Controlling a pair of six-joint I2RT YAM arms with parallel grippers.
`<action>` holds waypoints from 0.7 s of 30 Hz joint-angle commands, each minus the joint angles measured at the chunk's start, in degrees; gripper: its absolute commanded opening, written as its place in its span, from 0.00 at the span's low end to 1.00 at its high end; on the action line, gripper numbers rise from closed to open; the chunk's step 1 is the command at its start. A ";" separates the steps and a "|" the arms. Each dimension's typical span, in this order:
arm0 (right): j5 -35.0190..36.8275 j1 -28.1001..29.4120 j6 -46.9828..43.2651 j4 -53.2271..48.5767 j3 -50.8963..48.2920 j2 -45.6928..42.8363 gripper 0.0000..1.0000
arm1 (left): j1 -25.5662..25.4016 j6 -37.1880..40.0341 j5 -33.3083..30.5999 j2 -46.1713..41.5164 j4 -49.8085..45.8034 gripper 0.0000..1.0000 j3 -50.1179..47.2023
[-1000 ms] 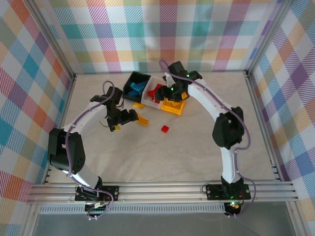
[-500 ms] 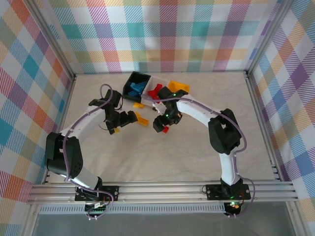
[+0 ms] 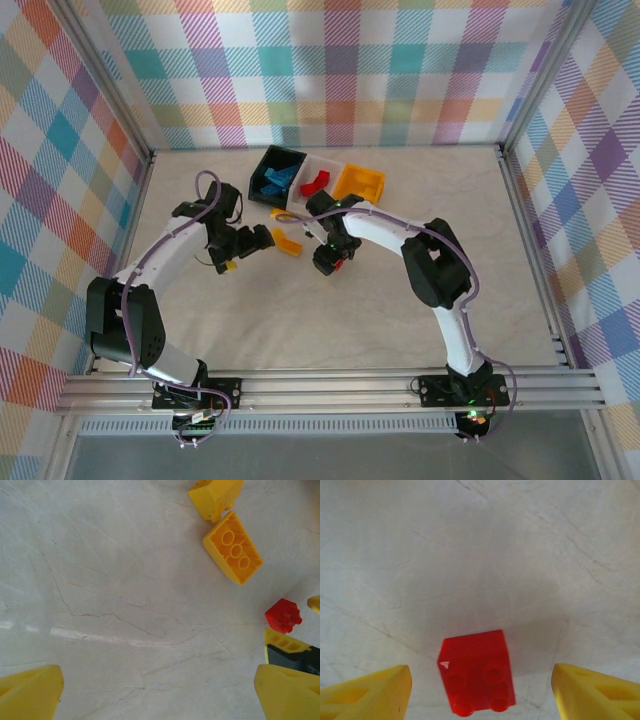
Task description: Sort the legos into containers by color
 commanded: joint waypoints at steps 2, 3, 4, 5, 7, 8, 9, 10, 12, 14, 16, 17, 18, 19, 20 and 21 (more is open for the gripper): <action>1.84 0.34 -1.03 0.00 1.13 1.82 0.70 | 1.23 1.31 0.94 -1.61 -1.75 0.98 -0.90; 1.50 0.33 -0.78 -0.02 1.45 2.13 0.68 | 1.32 1.33 1.04 -1.72 -1.76 0.98 -1.26; 1.19 0.39 -0.56 -0.12 1.63 2.53 0.66 | 1.41 1.30 1.05 -1.89 -1.76 0.98 -1.47; 0.93 0.45 -0.37 -0.21 1.84 2.88 0.64 | 1.50 1.33 1.05 -1.99 -1.71 0.98 -1.80; 0.98 0.77 -0.28 -0.08 1.86 3.48 0.62 | 1.65 1.31 1.05 -2.12 -1.59 0.98 -2.31; 1.19 0.91 -0.28 -0.26 1.78 3.83 0.60 | 1.76 1.21 1.13 -2.23 -1.39 0.98 -2.51; 1.45 1.07 -0.28 -0.24 1.60 4.04 0.59 | 1.85 1.06 1.30 -2.25 -1.32 0.98 -2.66; 1.59 1.09 -0.21 -0.25 1.43 4.25 0.58 | 1.93 0.97 1.39 -2.17 -1.23 0.98 -2.76; 2.81 1.22 0.16 -0.33 1.23 4.70 0.56 | 1.90 0.89 1.57 -2.00 -1.03 0.99 -2.69; 3.79 1.31 0.33 -0.24 0.81 4.87 0.53 | 1.92 0.89 1.72 -1.88 -0.94 0.99 -2.60; 4.62 1.40 0.49 -0.29 0.49 4.77 0.48 | 1.94 0.79 1.84 -1.65 -0.88 0.99 -2.60; 5.08 1.46 0.60 -0.25 0.24 4.63 0.46 | 1.94 0.65 1.84 -1.64 -0.88 0.99 -2.56; 5.25 1.36 0.69 -0.06 -0.03 4.29 0.40 | 1.94 0.57 1.89 -1.55 -0.79 0.98 -2.59; 5.34 1.40 0.69 0.23 -0.43 3.93 0.35 | 1.94 0.54 1.93 -1.47 -0.66 0.98 -2.60; 5.35 1.36 0.73 0.81 -0.95 3.25 0.31 | 1.93 0.44 1.97 -1.38 -0.54 0.98 -2.65; 5.39 1.28 0.73 1.23 -1.44 2.69 0.30 | 1.94 0.29 2.01 -1.25 -0.40 0.99 -2.69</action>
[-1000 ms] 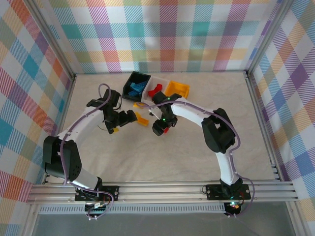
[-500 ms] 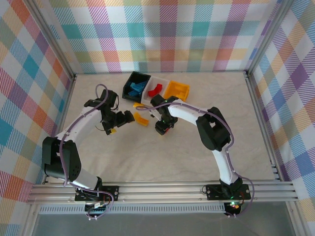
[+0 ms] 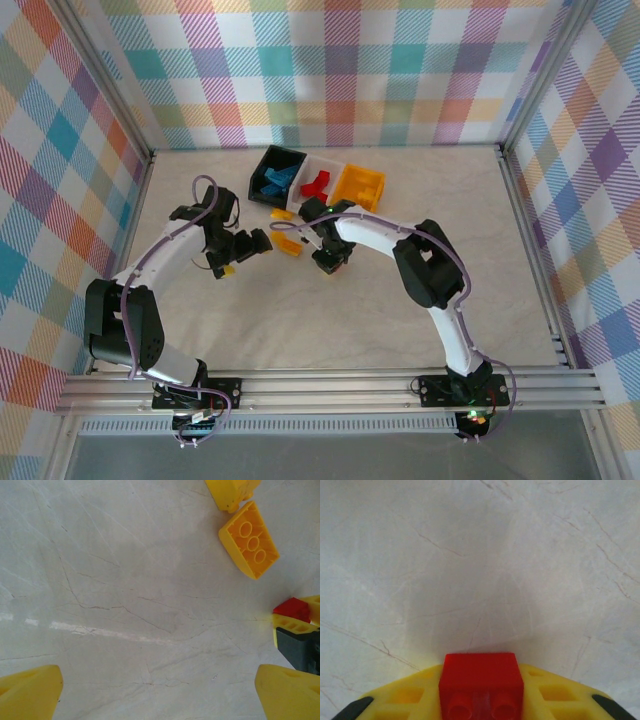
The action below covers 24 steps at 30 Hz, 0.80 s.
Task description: Sort the legos into containers by color
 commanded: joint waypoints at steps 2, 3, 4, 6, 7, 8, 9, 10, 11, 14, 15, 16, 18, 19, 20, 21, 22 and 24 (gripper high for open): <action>2.96 -0.36 0.40 1.27 -2.46 -0.29 0.30 | 0.76 -0.27 1.05 -0.23 -0.33 0.99 -0.36; 2.93 -0.35 0.43 1.21 -2.55 -0.68 0.30 | 0.80 -0.38 1.09 -0.14 -0.21 0.98 -0.30; 2.80 -0.35 0.59 1.22 -2.55 -0.99 0.29 | 0.80 -0.37 1.03 -0.07 -0.16 0.98 -0.31; 2.14 -0.44 1.29 1.07 -2.57 -2.16 0.29 | 0.81 -0.37 0.90 0.04 -0.07 0.99 -0.10; 1.66 -0.57 1.83 0.99 -2.60 -2.81 0.29 | 0.81 -0.34 0.82 0.09 -0.07 0.99 0.00; 0.85 -0.78 2.29 0.95 -2.72 -3.85 0.29 | 0.81 -0.33 0.73 0.24 -0.07 0.99 0.11; -0.27 -1.16 4.39 1.06 -2.73 -5.08 0.29 | 0.76 -0.37 0.72 0.17 -0.07 0.99 0.19; -1.30 -1.45 5.28 1.12 -2.64 -6.17 0.29 | 0.80 -0.31 0.63 0.29 -0.02 0.99 0.22; -2.30 -1.86 6.09 1.39 -2.41 -7.28 0.29 | 0.81 -0.46 0.55 0.25 0.09 0.99 0.31; -5.55 -3.43 8.59 1.56 0.06 -9.41 0.29 | 0.85 -0.41 0.37 0.38 0.17 0.99 0.32; -6.65 -4.15 9.54 1.52 1.57 -9.70 0.29 | 0.86 -0.31 0.29 0.55 0.15 0.99 0.32; -7.65 -4.76 10.40 1.56 3.15 -9.73 0.29 | 0.84 -0.22 0.37 0.69 0.11 0.99 0.30; -9.65 -5.99 12.18 1.59 7.28 -9.09 0.29 | 0.89 -0.12 0.44 0.89 0.03 0.99 0.30; -10.26 -6.57 13.00 1.59 9.81 -8.30 0.29 | 0.89 -0.10 0.46 0.88 0.02 0.99 0.39; -10.66 -6.96 13.56 1.58 11.90 -7.43 0.29 | 0.89 -0.11 0.47 0.80 0.02 0.99 0.40; -11.20 -7.37 14.09 1.58 14.61 -6.23 0.29 | 0.89 -0.02 0.46 0.87 -0.03 0.99 0.40; -11.65 -7.76 14.46 1.72 17.18 -4.82 0.29 | 0.89 0.07 0.46 0.81 -0.15 0.99 0.44; -12.12 -8.32 15.14 1.10 22.62 -1.17 0.29 | 0.89 0.26 0.46 0.71 -0.41 0.99 0.35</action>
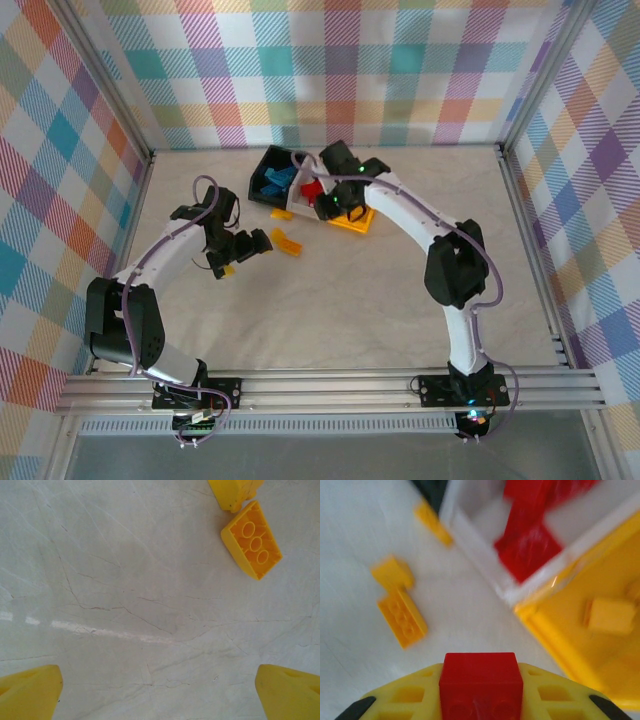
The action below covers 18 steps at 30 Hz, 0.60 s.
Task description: Sort the legos into containers by color
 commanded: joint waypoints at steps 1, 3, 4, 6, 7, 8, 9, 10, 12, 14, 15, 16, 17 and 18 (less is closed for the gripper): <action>-3.36 -0.82 3.40 -0.72 8.68 6.56 0.29 | 0.89 0.30 0.48 0.07 -0.69 0.99 0.23; -3.46 -1.54 4.77 -0.48 13.69 10.24 0.29 | 0.89 0.16 0.89 -0.26 -0.88 0.99 0.02; -3.29 -1.94 5.56 0.61 15.38 11.94 0.29 | 0.89 0.07 1.01 -0.43 -1.12 0.99 -0.06; -2.87 -2.52 7.24 3.07 18.11 15.03 0.29 | 0.89 -0.08 1.14 -0.95 -1.74 0.99 -0.28; -2.54 -2.61 7.54 4.18 19.67 16.52 0.29 | 0.89 0.04 1.10 -1.13 -2.15 0.99 -0.28; -1.92 -2.64 7.65 5.20 20.93 18.08 0.29 | 0.89 0.13 1.11 -1.33 -2.58 0.99 -0.40; -1.05 -2.61 7.57 6.07 22.28 19.80 0.29 | 0.89 0.26 1.10 -1.50 -3.04 0.99 -0.42; -0.19 -2.66 7.58 6.38 23.74 21.18 0.29 | 0.89 0.31 1.10 -1.57 -3.42 0.99 -0.42; 2.08 -2.74 7.17 6.71 26.96 24.07 0.30 | 0.89 0.27 1.01 -1.77 -3.82 0.99 -0.42; 3.54 -3.00 7.33 7.38 28.60 25.67 0.31 | 0.89 0.29 0.97 -1.86 -4.00 0.99 -0.37; 3.76 -3.25 7.52 7.79 29.09 26.01 0.32 | 0.89 0.27 0.93 -1.79 -4.09 0.99 -0.34; 4.04 -3.48 7.65 8.14 29.19 25.98 0.35 | 0.89 0.28 0.88 -1.78 -4.09 0.99 -0.31; 4.14 -3.62 7.74 8.45 29.25 25.71 0.40 | 0.89 0.27 0.92 -1.66 -4.09 0.99 -0.24; 4.24 -3.83 7.74 8.57 29.21 25.31 0.47 | 0.91 0.27 0.92 -1.53 -3.92 0.99 -0.24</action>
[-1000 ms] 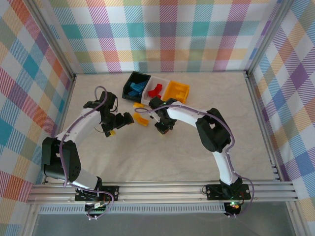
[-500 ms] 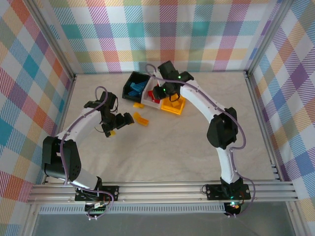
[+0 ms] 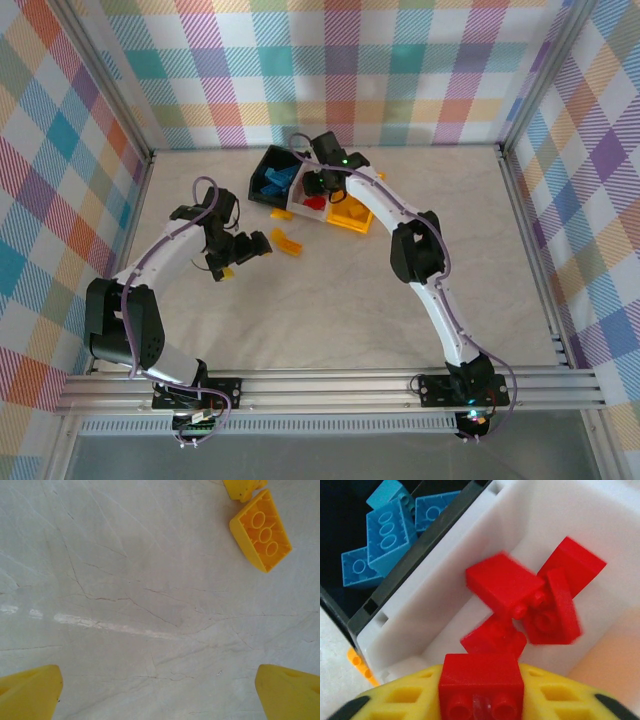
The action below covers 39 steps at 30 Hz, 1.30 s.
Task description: Sort the legos into containers by color
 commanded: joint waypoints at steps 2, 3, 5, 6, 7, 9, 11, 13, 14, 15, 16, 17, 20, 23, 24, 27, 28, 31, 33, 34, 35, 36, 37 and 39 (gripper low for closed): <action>1.51 -0.78 1.14 1.68 2.75 -2.09 0.55 | 0.89 0.41 0.96 -0.99 -1.67 0.99 -0.28; 1.30 -0.86 1.14 1.43 2.75 -2.90 0.57 | 0.81 0.51 1.12 -0.69 -1.46 0.99 -0.24; 0.44 -0.85 1.35 0.98 2.41 -4.65 0.58 | 0.78 0.78 1.23 -0.21 -0.95 0.99 -0.14; -0.15 -0.87 1.71 0.51 2.16 -5.70 0.58 | 0.71 0.97 1.15 0.01 -0.77 0.99 0.04; -0.74 -0.87 2.09 0.16 1.78 -6.66 0.58 | 0.63 1.20 1.06 0.23 -0.62 0.99 0.20; -2.14 -0.83 3.23 -0.75 0.27 -9.71 0.58 | 0.33 1.74 0.73 0.62 -0.08 0.99 0.69; -3.85 -0.84 4.12 -1.42 -2.09 -13.03 0.58 | -0.22 2.27 0.10 1.27 0.32 0.99 1.39; -5.50 -0.86 4.46 -2.26 -5.39 -16.73 0.58 | -0.89 2.40 0.09 2.39 1.25 0.99 2.08; -6.12 -0.93 4.72 -2.90 -7.31 -18.47 0.58 | -1.39 2.38 -0.04 3.04 1.74 0.99 2.43; -7.07 -0.80 4.77 -3.61 -9.92 -20.59 0.58 | -2.00 2.44 -0.25 3.93 2.25 0.98 3.06; -7.94 -0.86 4.75 -4.10 -12.99 -22.97 0.59 | -2.76 2.57 -0.56 5.13 2.69 0.98 3.84; -8.54 -0.87 4.94 -4.40 -15.92 -25.03 0.58 | -3.47 2.64 -0.92 6.34 2.89 0.98 4.71; -9.98 -0.87 5.49 -3.34 -27.68 -33.00 0.59 | -5.94 3.14 -1.50 10.89 3.58 0.97 8.78; -9.96 -0.89 5.80 -2.36 -38.06 -40.11 0.59 | -8.00 5.77 -2.86 16.77 3.17 0.96 14.19; -9.64 -0.96 5.80 -2.68 -40.43 -41.86 0.59 | -8.52 7.32 -4.03 18.99 2.56 0.96 16.04; -9.10 -1.10 5.96 -3.18 -45.56 -46.10 0.59 | -8.93 10.85 -5.49 24.52 1.32 0.95 20.42; -8.86 -1.20 5.91 -3.37 -46.77 -47.06 0.59 | -8.90 11.75 -5.45 25.99 1.06 0.95 21.42; -8.15 -1.42 6.54 -3.89 -49.33 -49.24 0.59 | -8.95 13.97 -6.15 29.14 0.54 0.95 23.60; -7.84 -1.44 7.60 -3.47 -51.71 -50.67 0.59 | -8.95 14.78 -6.28 30.63 0.48 0.95 24.65; -7.77 -1.49 8.29 -3.07 -53.04 -51.44 0.59 | -8.94 15.05 -6.18 31.37 0.56 0.95 25.34; -7.83 -1.49 8.79 -2.80 -53.94 -51.81 0.59 | -8.99 15.27 -6.22 31.94 0.69 0.95 25.77; -7.96 -1.52 9.34 -2.63 -54.91 -52.24 0.59 | -9.04 15.49 -6.35 32.59 0.82 0.95 26.23; -8.22 -1.64 9.78 -2.58 -55.55 -52.45 0.59 | -9.12 15.82 -6.42 33.13 0.96 0.95 26.73; -8.36 -1.58 10.15 -2.79 -56.33 -52.55 0.59 | -9.51 16.74 -6.58 34.29 1.08 0.95 27.85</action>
